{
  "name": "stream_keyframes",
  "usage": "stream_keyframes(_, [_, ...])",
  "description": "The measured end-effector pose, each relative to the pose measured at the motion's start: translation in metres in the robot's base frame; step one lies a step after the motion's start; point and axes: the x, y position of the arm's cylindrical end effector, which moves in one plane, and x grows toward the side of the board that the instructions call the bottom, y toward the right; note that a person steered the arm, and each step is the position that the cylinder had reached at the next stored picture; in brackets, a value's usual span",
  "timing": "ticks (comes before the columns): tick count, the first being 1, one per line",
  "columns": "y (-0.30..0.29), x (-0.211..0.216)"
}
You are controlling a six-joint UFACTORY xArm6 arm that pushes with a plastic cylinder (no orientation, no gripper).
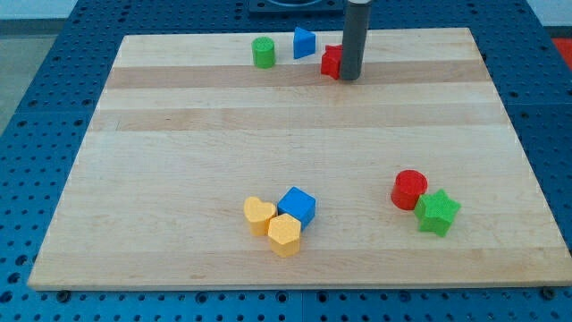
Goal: Move the red star towards the centre left
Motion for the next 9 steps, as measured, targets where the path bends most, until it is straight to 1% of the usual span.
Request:
stream_keyframes(3, [-0.039,-0.011])
stream_keyframes(4, [-0.031,0.006])
stream_keyframes(6, [0.024,0.085])
stream_keyframes(9, [0.11,0.185])
